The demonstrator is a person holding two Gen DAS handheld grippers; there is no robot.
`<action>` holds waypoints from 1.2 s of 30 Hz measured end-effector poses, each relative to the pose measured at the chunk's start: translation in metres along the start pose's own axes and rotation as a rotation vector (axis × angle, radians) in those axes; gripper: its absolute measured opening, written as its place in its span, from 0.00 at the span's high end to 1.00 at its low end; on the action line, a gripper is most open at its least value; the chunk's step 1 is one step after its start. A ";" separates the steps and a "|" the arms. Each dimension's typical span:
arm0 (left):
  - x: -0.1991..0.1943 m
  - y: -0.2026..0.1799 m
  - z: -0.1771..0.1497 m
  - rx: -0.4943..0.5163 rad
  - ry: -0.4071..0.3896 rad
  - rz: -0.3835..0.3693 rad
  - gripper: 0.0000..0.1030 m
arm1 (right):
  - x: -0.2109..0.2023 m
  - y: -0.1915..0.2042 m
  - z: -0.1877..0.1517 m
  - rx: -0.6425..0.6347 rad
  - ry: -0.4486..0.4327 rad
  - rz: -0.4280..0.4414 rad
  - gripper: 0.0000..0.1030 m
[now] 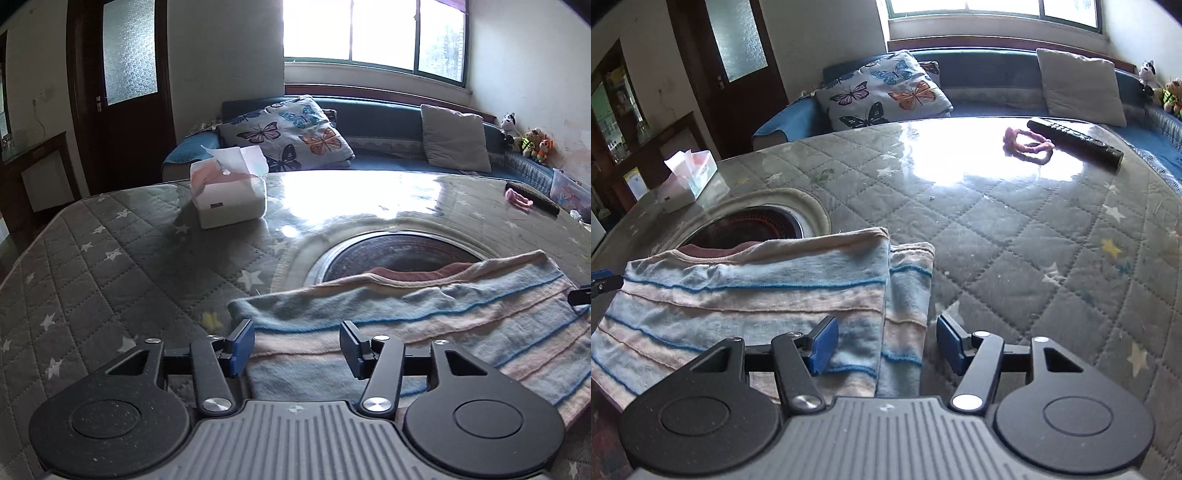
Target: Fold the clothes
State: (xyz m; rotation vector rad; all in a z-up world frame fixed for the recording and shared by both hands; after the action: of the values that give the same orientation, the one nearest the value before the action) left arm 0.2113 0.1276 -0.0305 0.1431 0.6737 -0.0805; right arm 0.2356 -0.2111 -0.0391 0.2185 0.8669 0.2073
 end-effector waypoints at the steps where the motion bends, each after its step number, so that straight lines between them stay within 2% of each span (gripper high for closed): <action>1: -0.001 -0.002 -0.002 -0.002 -0.001 -0.002 0.44 | -0.001 0.001 -0.001 0.006 -0.001 0.002 0.49; 5: -0.005 -0.007 -0.009 -0.002 -0.002 -0.001 0.39 | -0.003 0.004 -0.003 0.022 0.015 0.011 0.71; 6: -0.005 -0.007 -0.010 0.000 -0.002 0.006 0.37 | -0.004 0.005 -0.003 0.026 0.021 0.017 0.80; 9: -0.009 -0.003 -0.016 -0.012 -0.002 0.028 0.35 | -0.009 0.011 0.000 0.022 0.009 0.006 0.90; 14: -0.020 0.006 -0.029 -0.057 0.002 0.039 0.35 | -0.023 0.025 0.010 -0.004 -0.023 0.009 0.92; 18: -0.029 0.007 -0.043 -0.101 0.017 0.008 0.35 | -0.028 0.028 0.019 -0.028 -0.039 -0.022 0.93; 25: -0.040 -0.028 -0.054 -0.088 0.019 -0.095 0.35 | -0.033 0.003 0.028 -0.049 -0.048 -0.141 0.93; 28: -0.040 -0.040 -0.049 -0.071 0.006 -0.104 0.35 | -0.035 0.003 0.032 -0.050 -0.046 -0.150 0.93; 30: -0.041 -0.042 -0.045 -0.070 -0.006 -0.102 0.35 | -0.037 0.013 0.035 -0.068 -0.049 -0.138 0.93; 36: -0.046 -0.041 -0.036 -0.097 -0.036 -0.113 0.35 | -0.040 0.085 0.041 -0.163 -0.053 -0.018 0.94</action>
State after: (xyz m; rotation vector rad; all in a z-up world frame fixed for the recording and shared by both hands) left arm 0.1485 0.0946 -0.0340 0.0097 0.6483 -0.1586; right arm 0.2345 -0.1447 0.0386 0.0641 0.7953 0.2532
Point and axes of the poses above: each gripper's, at about its wrist camera, not at the fingertips, and x roughly the way its jaws point, y to its left, z to its top, the point moved 7 cm from there along x, roughly the way its jaws point, and after that the axes turned 8 degrees about x, right-handed, at the moved point
